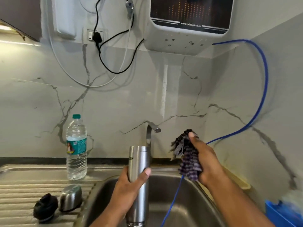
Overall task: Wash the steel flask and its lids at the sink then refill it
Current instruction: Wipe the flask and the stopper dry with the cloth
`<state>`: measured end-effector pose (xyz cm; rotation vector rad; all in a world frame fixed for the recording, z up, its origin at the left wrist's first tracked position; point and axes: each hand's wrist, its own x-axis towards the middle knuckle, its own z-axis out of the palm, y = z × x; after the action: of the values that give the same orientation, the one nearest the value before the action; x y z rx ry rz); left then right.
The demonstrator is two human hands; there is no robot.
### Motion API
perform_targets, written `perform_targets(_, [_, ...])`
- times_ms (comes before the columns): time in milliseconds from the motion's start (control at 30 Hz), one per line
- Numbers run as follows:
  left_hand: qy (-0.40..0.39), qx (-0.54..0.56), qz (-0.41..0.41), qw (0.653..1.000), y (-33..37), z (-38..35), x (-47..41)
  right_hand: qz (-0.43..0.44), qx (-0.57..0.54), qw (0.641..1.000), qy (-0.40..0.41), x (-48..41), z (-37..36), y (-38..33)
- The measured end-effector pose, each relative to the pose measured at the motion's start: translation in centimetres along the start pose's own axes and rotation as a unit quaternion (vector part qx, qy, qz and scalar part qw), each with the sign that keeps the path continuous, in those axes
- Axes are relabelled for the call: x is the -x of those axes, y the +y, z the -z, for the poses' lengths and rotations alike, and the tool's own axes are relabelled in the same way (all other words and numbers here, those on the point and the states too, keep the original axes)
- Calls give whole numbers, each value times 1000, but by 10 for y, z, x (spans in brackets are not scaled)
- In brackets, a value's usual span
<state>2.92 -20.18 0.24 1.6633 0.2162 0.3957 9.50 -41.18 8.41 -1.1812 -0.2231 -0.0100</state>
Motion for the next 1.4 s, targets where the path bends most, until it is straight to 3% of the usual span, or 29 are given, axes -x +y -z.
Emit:
perform_targets(100, [-60, 126, 78, 987, 0, -3, -1, 151, 127, 980, -33, 9, -16, 23])
perform_targets(167, [-80, 191, 114, 972, -3, -4, -3, 196, 222, 953, -63, 9, -22, 40])
perform_targets(267, [-98, 182, 116, 972, -7, -8, -4, 240, 353, 900, -87, -1, -24, 64])
perform_targets(367, [-96, 166, 122, 974, -4, -11, -4, 269, 386, 876, -107, -1, -25, 71])
perform_targets(433, [-76, 179, 128, 973, -1, -8, -4, 322, 438, 828, -137, 5, -27, 74])
perform_targets(600, [-63, 297, 175, 936, 12, 13, -7, 306, 472, 735, -378, 39, -27, 80])
perform_targets(700, [-50, 322, 171, 930, 14, 20, -9, 337, 505, 685, -402, 41, -28, 78])
perform_targets(733, [-74, 320, 173, 929, 14, 18, -7, 358, 500, 695, -374, 37, -26, 79])
perform_targets(867, [-162, 283, 178, 928, 12, -1, -2, 376, 413, 812, -171, 14, -11, 76])
perform_targets(933, [-172, 259, 183, 933, 8, -7, -1, 368, 388, 841, -84, 10, -6, 72])
perform_targets(1000, [-166, 250, 175, 938, 6, -8, -2, 357, 387, 847, -64, 11, -7, 72])
perform_targets(1067, [-146, 255, 176, 940, 8, -5, -1, 352, 423, 827, -114, 17, -11, 75])
perform_targets(1167, [-149, 303, 194, 921, 15, 9, 0, 325, 455, 786, -264, 26, -14, 78])
perform_targets(1267, [-157, 304, 192, 920, 12, 24, -5, 348, 496, 707, -365, 34, -17, 76])
perform_targets(1333, [-139, 276, 178, 934, 10, 26, -7, 371, 527, 668, -372, 37, -19, 77])
perform_targets(1400, [-151, 234, 153, 948, 12, 18, -3, 375, 542, 681, -318, 30, -17, 76])
